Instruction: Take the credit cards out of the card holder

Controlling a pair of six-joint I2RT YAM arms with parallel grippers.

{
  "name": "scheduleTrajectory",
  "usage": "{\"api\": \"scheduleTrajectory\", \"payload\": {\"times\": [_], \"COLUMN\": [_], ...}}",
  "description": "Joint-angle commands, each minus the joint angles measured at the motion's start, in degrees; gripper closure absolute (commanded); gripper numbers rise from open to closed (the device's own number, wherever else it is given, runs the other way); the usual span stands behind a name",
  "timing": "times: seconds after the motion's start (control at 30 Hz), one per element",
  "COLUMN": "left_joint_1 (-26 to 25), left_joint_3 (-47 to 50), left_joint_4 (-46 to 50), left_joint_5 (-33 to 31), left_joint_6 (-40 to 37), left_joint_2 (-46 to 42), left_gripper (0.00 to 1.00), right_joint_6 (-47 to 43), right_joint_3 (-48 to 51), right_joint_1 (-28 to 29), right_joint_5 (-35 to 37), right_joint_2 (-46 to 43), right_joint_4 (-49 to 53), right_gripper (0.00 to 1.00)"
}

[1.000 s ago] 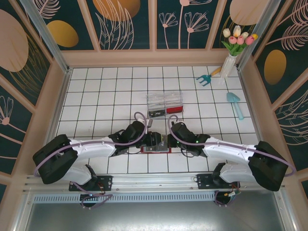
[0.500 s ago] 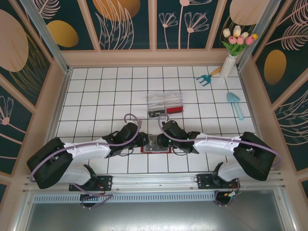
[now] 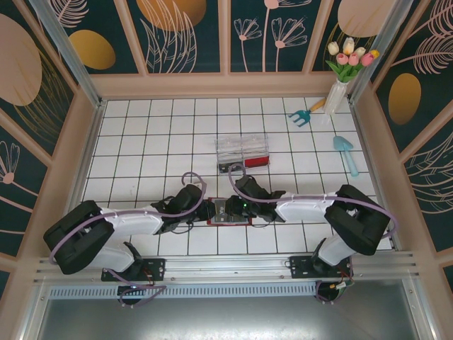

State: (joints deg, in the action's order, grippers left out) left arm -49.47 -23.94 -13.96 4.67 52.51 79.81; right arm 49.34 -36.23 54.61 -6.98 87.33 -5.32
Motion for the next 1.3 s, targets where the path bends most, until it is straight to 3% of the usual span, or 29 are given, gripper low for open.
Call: {"api": "scheduleTrajectory", "payload": {"times": [0.0, 0.3, 0.67, 1.27], "left_joint_1": [0.2, 0.2, 0.2, 0.2], "left_joint_3": [0.7, 1.3, 0.9, 1.1], "left_joint_4": [-0.9, -1.2, -1.2, -1.7], "left_joint_5": [0.4, 1.1, 1.2, 1.5], "left_joint_6": [-0.3, 0.8, 0.9, 1.1], "left_joint_2": [1.7, 4.2, 5.2, 5.2], "left_gripper": [0.83, 0.88, 0.89, 0.89], "right_joint_6": [2.6, 4.6, 3.9, 5.4], "right_joint_3": [0.7, 0.6, 0.7, 3.3], "right_joint_1": [-0.7, -1.6, -1.7, -2.4], "right_joint_5": [-2.5, -3.7, -0.9, -4.3], "right_joint_2": [0.8, 3.0, -2.8, -0.1], "right_joint_4": [-2.6, -1.1, 3.7, -0.9], "right_gripper": [0.78, 0.78, 0.78, 0.76]}}
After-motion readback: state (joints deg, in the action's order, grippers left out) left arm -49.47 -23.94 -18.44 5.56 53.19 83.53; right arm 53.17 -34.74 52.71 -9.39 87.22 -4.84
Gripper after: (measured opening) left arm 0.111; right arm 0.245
